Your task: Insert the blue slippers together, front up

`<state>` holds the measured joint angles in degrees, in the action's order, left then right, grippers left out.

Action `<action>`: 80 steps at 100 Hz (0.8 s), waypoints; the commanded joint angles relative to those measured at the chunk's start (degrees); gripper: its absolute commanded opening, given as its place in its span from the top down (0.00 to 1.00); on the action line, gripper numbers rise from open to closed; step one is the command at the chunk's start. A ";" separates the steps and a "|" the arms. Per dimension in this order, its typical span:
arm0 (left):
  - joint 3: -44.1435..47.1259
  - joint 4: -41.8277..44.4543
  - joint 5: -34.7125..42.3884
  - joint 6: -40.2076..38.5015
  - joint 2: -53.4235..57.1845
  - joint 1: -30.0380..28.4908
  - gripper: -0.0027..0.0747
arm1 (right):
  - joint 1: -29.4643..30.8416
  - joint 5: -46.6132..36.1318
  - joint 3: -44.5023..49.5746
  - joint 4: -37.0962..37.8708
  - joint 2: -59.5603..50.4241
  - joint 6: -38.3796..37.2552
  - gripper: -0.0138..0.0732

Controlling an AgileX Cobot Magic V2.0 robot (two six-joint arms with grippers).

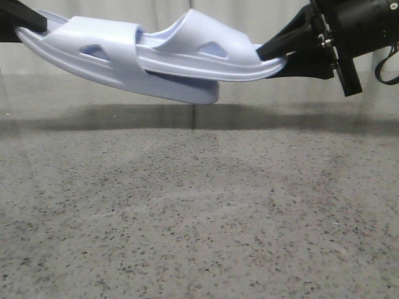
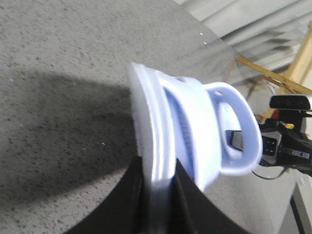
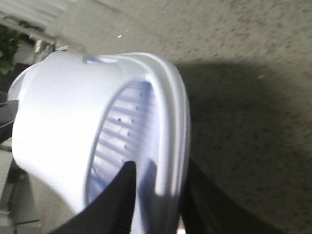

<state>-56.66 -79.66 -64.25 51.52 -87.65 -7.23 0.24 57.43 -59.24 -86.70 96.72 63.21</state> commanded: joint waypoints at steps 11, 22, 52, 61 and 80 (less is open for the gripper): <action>-1.61 -4.02 -6.78 1.31 2.33 -2.21 0.95 | 6.37 13.95 -1.91 -2.74 -2.61 1.17 0.56; -1.61 -1.71 -3.14 1.68 2.33 -2.52 0.95 | 10.88 17.70 -1.91 -2.21 -3.29 0.91 0.56; -1.13 0.71 6.87 4.26 -0.03 2.89 0.94 | 16.27 17.70 -1.91 0.36 -7.26 0.68 0.56; -1.13 1.66 10.98 7.93 -1.13 5.24 0.94 | 16.27 17.70 -1.91 0.52 -7.34 0.68 0.56; -1.47 1.52 15.46 11.87 -1.51 6.58 0.70 | 16.27 17.70 -1.91 1.47 -7.43 0.68 0.56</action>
<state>-56.46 -75.26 -49.55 61.93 -91.03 -1.35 16.15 67.14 -59.45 -82.69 91.91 63.44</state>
